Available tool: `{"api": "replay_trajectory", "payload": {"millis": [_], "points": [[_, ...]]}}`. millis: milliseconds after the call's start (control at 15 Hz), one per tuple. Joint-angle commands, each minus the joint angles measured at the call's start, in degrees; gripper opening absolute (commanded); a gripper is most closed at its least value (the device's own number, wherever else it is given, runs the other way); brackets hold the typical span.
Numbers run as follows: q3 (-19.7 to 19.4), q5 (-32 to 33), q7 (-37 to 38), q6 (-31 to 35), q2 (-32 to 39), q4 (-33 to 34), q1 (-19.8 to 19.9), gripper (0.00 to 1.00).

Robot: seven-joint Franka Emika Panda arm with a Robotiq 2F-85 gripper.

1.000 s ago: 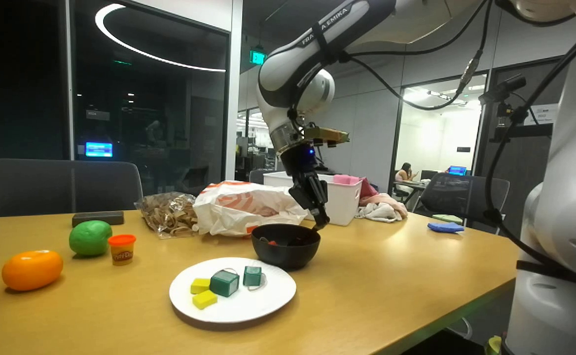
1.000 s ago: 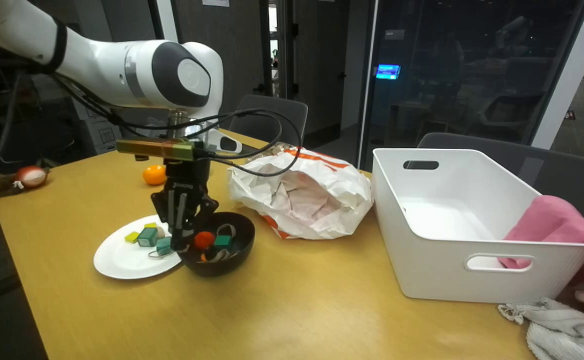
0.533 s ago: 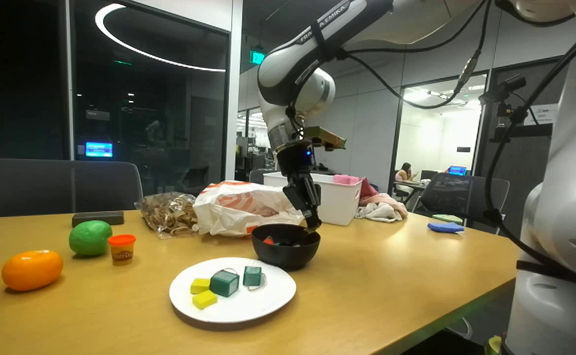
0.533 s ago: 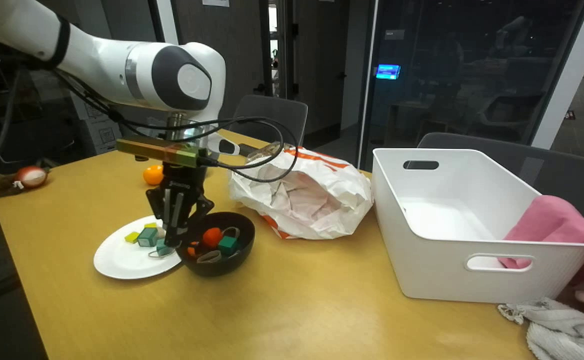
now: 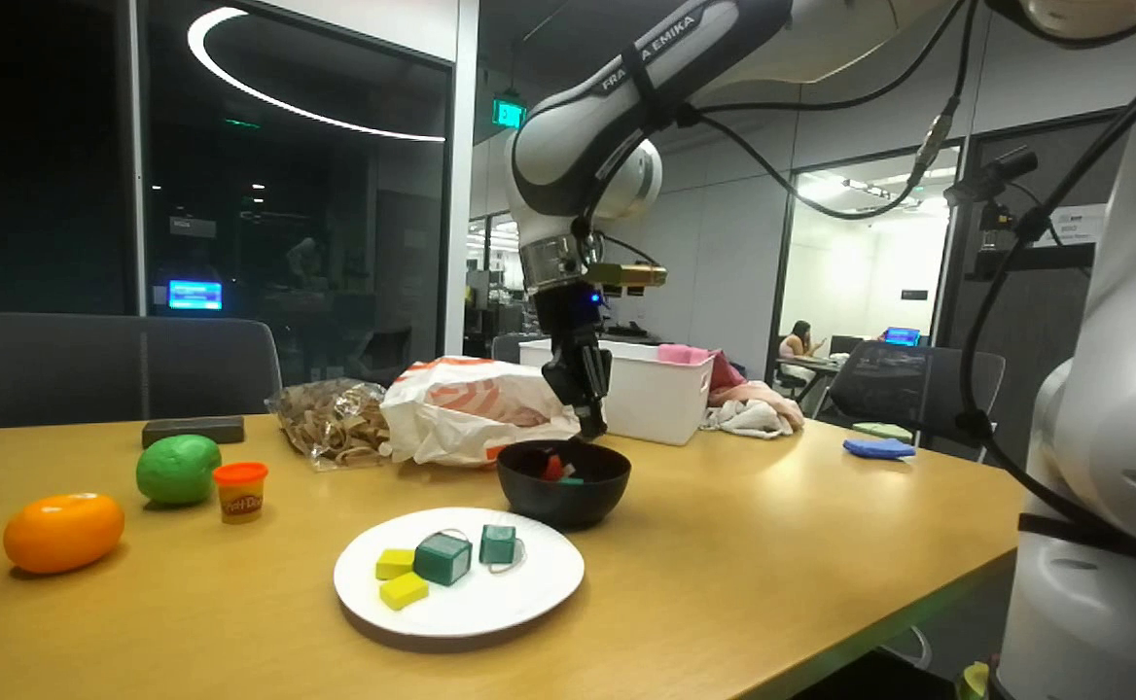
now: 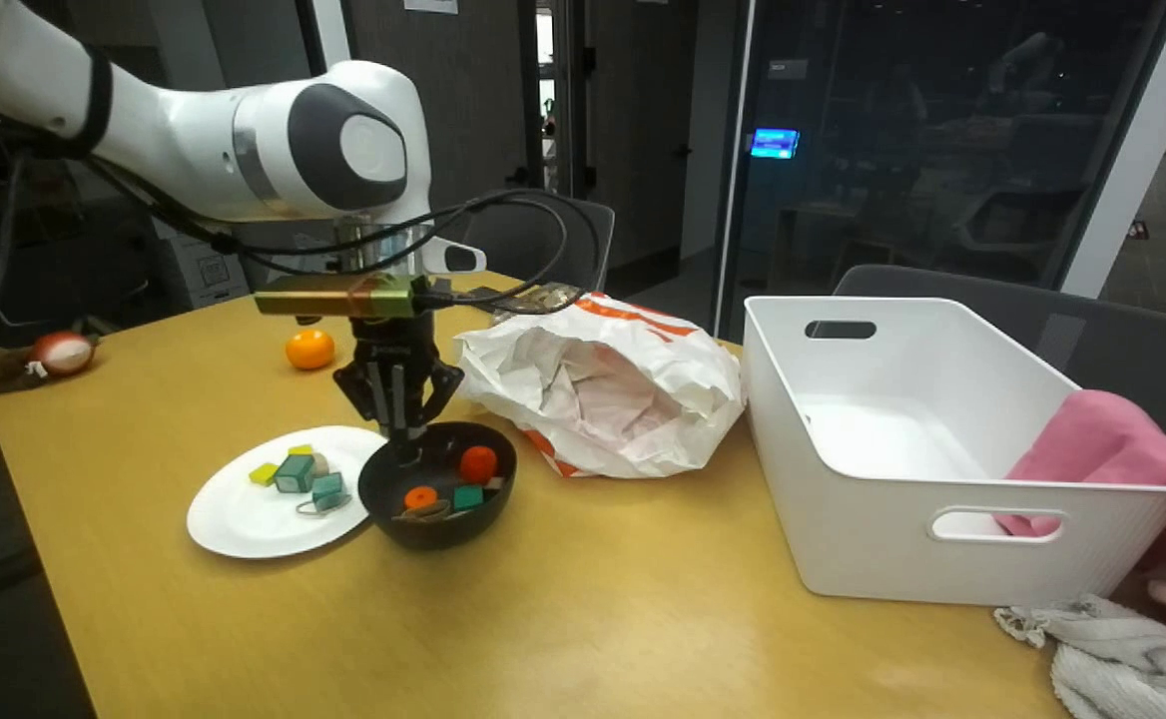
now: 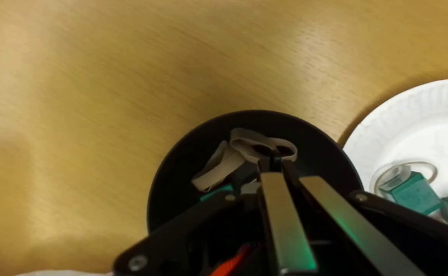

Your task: Use the black spoon to stir in the black bowl

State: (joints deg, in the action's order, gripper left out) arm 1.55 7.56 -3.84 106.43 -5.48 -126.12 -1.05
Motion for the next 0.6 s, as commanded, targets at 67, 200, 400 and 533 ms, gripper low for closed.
{"api": "replay_trajectory", "payload": {"millis": [67,200,400,533], "points": [[1.6,9.1,5.8,3.2,-5.2,-2.9,-0.5,0.08],[2.7,14.7,9.3,2.0,-6.9,-3.4,-0.5,0.09],[3.9,21.4,13.4,0.4,-8.5,-4.3,-0.2,0.08],[4.3,23.1,14.6,-0.8,-8.6,-4.7,-0.2,0.08]]}}
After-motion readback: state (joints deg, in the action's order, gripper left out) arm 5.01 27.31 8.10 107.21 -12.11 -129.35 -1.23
